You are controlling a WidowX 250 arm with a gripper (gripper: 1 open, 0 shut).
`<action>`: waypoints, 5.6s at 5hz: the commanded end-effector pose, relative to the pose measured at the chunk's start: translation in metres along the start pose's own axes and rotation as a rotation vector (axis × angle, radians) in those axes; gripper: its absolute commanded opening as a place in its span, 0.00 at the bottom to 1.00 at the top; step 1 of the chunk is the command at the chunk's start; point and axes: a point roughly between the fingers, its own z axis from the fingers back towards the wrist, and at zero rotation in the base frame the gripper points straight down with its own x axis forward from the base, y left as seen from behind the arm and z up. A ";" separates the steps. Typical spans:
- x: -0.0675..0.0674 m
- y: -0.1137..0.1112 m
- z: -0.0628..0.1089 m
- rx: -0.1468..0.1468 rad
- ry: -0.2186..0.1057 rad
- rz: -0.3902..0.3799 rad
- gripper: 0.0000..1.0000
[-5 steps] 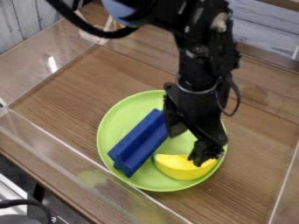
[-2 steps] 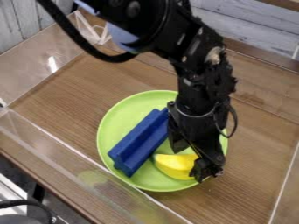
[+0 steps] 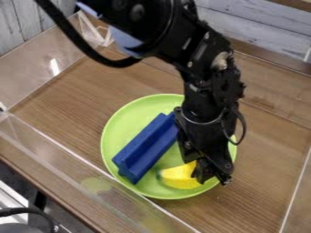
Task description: Remove the banana from inside the green plate and put it on the table
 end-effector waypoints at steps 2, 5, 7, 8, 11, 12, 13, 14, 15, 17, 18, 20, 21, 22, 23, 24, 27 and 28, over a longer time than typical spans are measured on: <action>0.005 0.000 0.016 0.011 -0.033 0.004 0.00; 0.008 -0.001 0.025 0.008 -0.057 0.027 0.00; 0.008 0.000 0.034 0.010 -0.048 0.039 0.00; 0.008 0.004 0.048 0.021 -0.030 0.054 0.00; -0.001 0.055 0.122 0.119 -0.010 0.173 0.00; -0.008 0.087 0.132 0.145 -0.017 0.186 0.00; -0.022 0.112 0.129 0.160 -0.033 0.185 0.00; -0.023 0.122 0.114 0.163 -0.046 0.182 0.00; -0.020 0.125 0.097 0.164 -0.056 0.177 0.00; -0.010 0.134 0.076 0.176 -0.084 0.163 0.00; -0.006 0.141 0.070 0.183 -0.092 0.148 0.00; -0.004 0.153 0.059 0.190 -0.097 0.110 0.00; -0.001 0.158 0.054 0.195 -0.103 0.093 0.00; 0.001 0.162 0.050 0.199 -0.106 0.078 0.00; 0.003 0.167 0.047 0.206 -0.111 0.065 0.00; 0.004 0.171 0.043 0.208 -0.110 0.050 0.00; 0.007 0.185 0.034 0.212 -0.115 0.023 0.00; 0.006 0.190 0.031 0.212 -0.117 0.022 0.00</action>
